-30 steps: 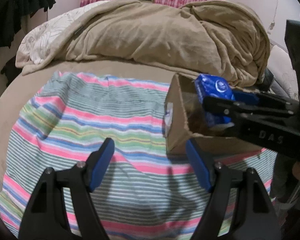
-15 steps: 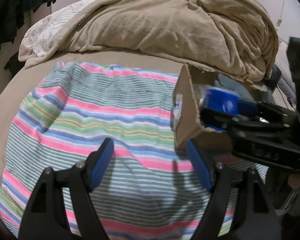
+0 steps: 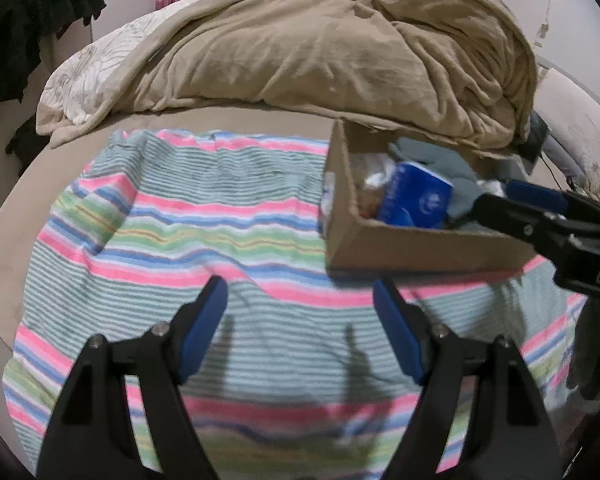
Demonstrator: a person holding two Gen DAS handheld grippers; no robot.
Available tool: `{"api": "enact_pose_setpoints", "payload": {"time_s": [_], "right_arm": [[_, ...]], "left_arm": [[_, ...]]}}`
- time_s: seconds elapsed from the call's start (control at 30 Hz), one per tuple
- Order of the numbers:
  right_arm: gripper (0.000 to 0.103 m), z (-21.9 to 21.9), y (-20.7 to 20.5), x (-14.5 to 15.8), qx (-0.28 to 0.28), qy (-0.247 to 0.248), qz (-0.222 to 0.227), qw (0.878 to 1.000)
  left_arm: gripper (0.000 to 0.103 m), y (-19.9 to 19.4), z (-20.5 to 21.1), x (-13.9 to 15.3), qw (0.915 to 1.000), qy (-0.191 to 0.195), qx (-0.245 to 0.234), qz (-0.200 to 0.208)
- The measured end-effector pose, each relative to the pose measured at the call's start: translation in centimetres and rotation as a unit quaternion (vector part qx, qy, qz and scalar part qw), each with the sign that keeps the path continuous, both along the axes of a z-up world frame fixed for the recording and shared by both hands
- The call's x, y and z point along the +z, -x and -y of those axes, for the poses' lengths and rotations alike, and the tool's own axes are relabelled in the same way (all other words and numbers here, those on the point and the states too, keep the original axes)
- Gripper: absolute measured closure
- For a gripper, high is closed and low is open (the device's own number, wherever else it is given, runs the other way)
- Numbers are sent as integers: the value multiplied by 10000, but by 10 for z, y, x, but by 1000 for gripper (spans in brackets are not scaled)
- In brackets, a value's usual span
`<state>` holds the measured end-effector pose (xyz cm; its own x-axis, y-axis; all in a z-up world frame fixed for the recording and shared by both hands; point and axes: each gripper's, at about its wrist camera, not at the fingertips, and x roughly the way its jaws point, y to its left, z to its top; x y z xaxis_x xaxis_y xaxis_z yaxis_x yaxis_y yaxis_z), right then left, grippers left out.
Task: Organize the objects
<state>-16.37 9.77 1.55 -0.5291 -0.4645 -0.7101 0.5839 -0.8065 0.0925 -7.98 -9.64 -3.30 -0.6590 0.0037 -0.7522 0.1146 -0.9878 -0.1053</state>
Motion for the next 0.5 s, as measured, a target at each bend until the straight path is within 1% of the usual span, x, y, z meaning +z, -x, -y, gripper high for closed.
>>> {"api": "enact_pose_setpoints", "payload": {"time_s": [0.2, 0.5], "right_arm": [[22, -32, -27, 5, -112, -20, -29, 9999], [22, -75, -66, -1, -362, 5, 71, 9993]], "left_arm": [[26, -22, -23, 10, 9998, 5, -189, -27], [26, -52, -60, 20, 9988, -1, -485, -59]]}}
